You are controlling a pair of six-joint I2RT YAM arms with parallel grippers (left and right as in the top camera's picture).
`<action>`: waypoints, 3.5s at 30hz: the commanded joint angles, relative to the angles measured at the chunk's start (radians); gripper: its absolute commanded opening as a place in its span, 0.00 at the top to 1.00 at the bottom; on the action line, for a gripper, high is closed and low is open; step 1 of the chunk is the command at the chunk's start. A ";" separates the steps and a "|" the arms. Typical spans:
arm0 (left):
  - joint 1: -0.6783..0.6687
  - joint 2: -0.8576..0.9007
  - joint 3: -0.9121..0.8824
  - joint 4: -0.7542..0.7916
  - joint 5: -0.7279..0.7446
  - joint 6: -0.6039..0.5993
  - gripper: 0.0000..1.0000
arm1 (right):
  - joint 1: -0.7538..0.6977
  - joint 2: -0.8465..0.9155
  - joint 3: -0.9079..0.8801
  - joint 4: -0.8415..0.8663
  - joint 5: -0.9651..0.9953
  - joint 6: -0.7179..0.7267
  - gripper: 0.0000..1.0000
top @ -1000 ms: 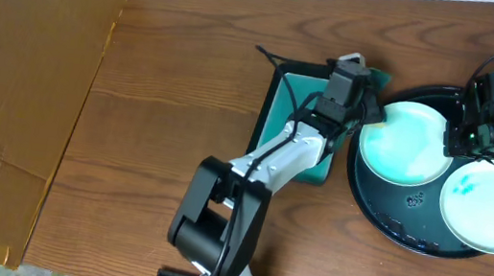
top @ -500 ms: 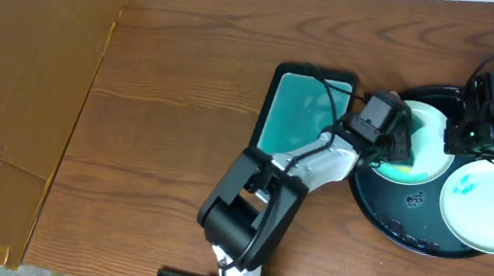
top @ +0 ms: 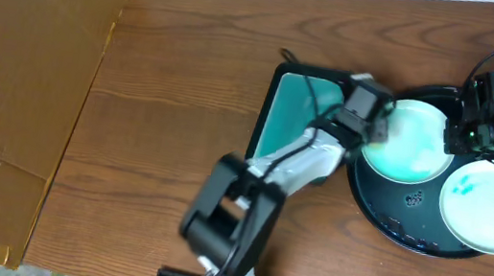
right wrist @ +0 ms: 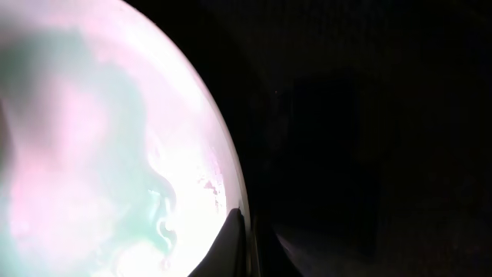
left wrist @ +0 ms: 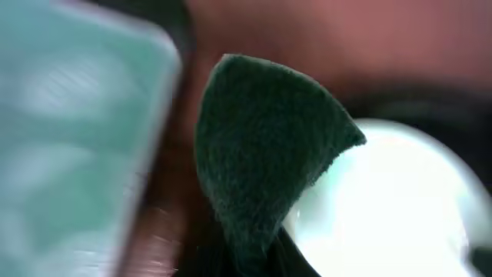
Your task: Clean dirty plates on tray and stack at the side
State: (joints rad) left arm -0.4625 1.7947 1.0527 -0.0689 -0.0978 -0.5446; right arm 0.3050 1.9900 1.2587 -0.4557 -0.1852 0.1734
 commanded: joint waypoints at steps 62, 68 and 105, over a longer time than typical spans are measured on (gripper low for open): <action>0.332 -0.317 -0.008 -0.368 -0.068 0.061 0.93 | 0.100 -0.433 0.033 -0.008 0.323 -0.549 0.99; 0.332 -0.317 -0.008 -0.369 -0.068 0.061 0.93 | -0.252 -0.432 0.033 0.009 0.053 -0.122 0.99; 0.332 -0.317 -0.008 -0.368 -0.068 0.061 0.93 | -0.691 -0.415 -0.285 0.103 -0.475 0.113 0.42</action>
State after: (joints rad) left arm -0.1333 1.4883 1.0523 -0.4385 -0.1631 -0.4961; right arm -0.4507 1.5753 0.9783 -0.3065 -0.4358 0.3225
